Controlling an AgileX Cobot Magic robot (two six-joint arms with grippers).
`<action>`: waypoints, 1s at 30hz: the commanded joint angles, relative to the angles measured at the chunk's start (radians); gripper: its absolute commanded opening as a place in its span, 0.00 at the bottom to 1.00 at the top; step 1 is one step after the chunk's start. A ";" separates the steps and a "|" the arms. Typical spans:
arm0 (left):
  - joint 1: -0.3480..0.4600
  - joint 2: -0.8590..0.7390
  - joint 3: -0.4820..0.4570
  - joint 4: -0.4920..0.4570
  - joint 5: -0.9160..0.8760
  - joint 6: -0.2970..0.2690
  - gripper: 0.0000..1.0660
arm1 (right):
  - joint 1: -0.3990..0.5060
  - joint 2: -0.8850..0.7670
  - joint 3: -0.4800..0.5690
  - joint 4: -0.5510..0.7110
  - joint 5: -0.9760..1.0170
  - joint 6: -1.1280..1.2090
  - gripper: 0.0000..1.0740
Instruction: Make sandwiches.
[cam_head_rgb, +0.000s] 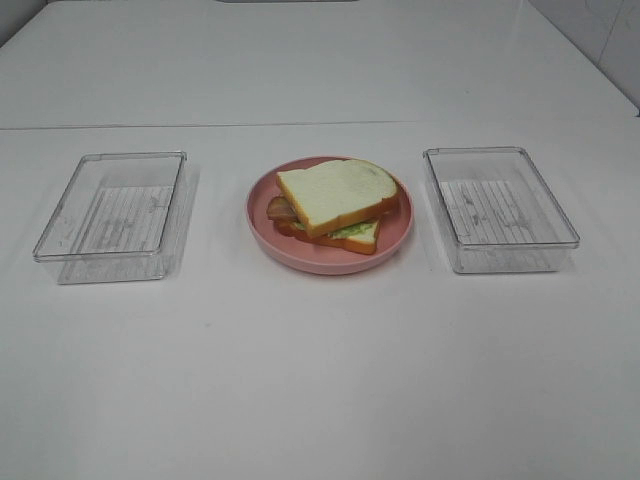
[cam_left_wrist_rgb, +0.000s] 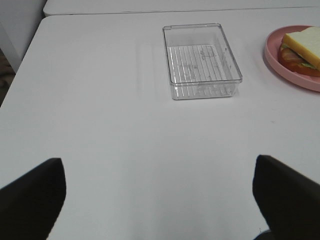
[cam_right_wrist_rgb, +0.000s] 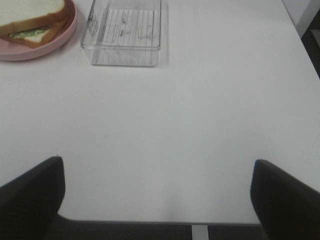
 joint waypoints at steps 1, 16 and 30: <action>0.002 -0.013 0.002 -0.004 -0.007 -0.004 0.88 | -0.003 -0.036 0.008 0.017 -0.025 -0.031 0.92; 0.002 -0.009 0.002 -0.004 -0.007 -0.004 0.88 | -0.003 -0.037 0.008 0.017 -0.025 -0.031 0.92; 0.002 -0.009 0.002 -0.004 -0.007 -0.004 0.87 | -0.003 -0.037 0.008 0.017 -0.025 -0.031 0.92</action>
